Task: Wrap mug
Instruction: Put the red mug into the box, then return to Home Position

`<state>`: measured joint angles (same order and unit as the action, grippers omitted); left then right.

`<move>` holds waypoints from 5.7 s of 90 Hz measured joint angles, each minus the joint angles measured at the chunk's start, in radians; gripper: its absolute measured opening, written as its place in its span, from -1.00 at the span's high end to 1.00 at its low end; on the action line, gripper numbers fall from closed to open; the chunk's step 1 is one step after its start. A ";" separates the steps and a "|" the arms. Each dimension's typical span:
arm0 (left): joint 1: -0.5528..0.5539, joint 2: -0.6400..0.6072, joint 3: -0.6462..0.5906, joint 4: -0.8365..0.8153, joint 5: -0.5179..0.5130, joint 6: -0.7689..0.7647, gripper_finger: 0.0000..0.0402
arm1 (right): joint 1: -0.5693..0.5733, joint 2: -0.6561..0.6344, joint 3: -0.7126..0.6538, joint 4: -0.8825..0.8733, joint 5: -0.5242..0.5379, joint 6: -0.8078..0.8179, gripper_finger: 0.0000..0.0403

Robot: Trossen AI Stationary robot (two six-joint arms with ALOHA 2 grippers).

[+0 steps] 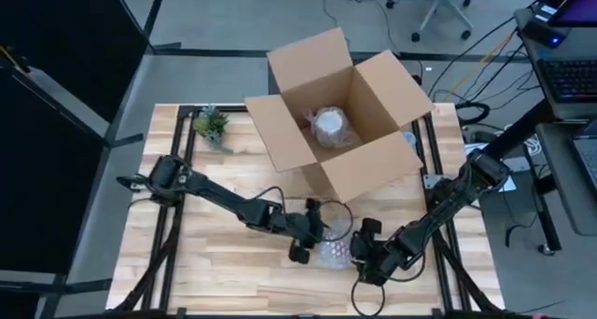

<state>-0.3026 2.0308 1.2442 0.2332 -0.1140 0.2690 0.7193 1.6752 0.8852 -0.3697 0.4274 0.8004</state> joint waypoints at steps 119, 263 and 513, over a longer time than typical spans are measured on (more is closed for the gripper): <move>-0.014 -0.579 0.438 -0.453 -0.418 -0.013 0.98 | 0.032 -0.111 0.005 -0.026 0.229 0.127 -0.33; 0.693 0.210 1.030 -1.251 0.061 0.086 0.28 | 0.006 0.009 0.000 -0.035 0.248 0.123 -0.33; 0.112 -1.168 -0.815 -0.211 -0.098 -0.524 1.00 | -0.282 -0.715 -0.868 1.234 -0.112 -0.357 1.00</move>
<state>-0.1902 0.8627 0.4289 0.0220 -0.2119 -0.2546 0.4370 0.9602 0.0167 0.8645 0.3152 0.4433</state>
